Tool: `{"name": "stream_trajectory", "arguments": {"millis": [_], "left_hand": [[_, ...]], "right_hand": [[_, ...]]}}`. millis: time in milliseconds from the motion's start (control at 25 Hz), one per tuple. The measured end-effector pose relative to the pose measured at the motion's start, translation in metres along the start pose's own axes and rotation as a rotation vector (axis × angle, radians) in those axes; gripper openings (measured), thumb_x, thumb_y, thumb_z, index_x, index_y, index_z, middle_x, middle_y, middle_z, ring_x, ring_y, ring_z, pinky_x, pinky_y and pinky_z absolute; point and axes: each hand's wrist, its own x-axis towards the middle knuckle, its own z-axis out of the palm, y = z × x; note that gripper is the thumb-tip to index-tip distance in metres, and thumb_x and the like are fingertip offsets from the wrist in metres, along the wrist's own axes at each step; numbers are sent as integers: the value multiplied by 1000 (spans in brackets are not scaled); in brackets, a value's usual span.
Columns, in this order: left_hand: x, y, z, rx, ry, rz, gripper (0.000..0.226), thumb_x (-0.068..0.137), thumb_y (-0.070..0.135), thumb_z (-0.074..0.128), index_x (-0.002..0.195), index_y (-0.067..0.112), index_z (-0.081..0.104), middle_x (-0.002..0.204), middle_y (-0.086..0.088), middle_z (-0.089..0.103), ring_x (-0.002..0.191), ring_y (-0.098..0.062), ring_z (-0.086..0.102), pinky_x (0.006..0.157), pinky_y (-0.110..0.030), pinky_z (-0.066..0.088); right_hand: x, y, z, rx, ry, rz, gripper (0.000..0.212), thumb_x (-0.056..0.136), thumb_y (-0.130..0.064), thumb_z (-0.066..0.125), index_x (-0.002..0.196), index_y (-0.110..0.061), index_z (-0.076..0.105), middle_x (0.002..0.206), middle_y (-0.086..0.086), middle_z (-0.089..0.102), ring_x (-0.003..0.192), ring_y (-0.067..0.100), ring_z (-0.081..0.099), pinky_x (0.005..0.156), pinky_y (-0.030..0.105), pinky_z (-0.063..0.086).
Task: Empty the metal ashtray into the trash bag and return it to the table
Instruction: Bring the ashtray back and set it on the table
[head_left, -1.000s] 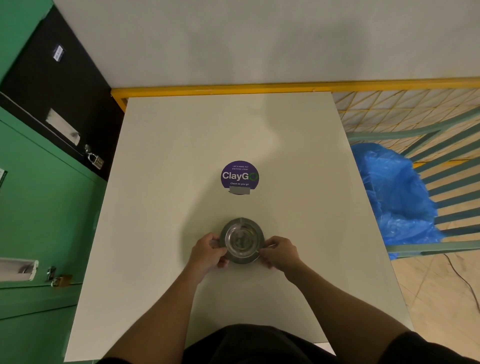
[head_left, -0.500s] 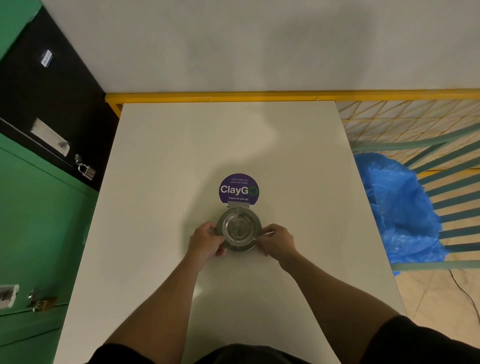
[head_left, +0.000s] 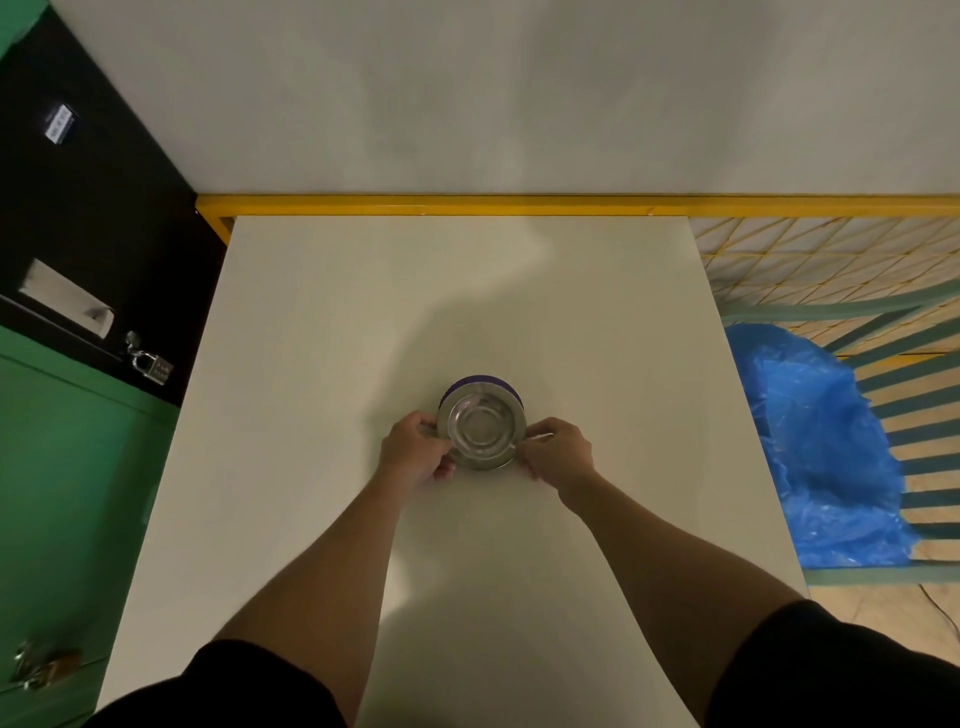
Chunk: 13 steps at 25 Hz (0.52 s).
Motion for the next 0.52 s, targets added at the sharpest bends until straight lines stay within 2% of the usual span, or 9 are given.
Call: {"name": "stream_trajectory", "arguments": {"millis": [240,360,440,520], "left_hand": [[19,13,2,4,-5,13,19,78,-1,69,92,10,62,74,-22,71,57,-34,68,70,-58,61],[19,13,-2,51,6,29,21,73,9,71,91,15,63,68,-17,74,52,-30,68,61,-49,63],[22,13,-9,104,81,78,21,71,16,68,91,18,66,73,-15,76,53,-29,68,58,-41,61],[26,13,-16,142,127,130,21,73,19,65,94,21,67,81,-13,75,62,-30,69,68,-43,62]], "right_hand": [[18,-14,1,35,10,27,13,77,-7,72,88,-13,71,72,10,75,45,11,63,42,18,47],[20,-13,-3,53,12,38,12,77,-11,75,87,-13,69,64,7,73,36,7,59,34,13,41],[21,-13,-7,59,38,28,14,75,-17,75,88,-14,69,70,7,74,44,10,62,37,14,43],[24,-16,-10,45,55,-5,16,74,-24,73,89,-19,69,81,5,73,60,16,65,50,20,50]]}}
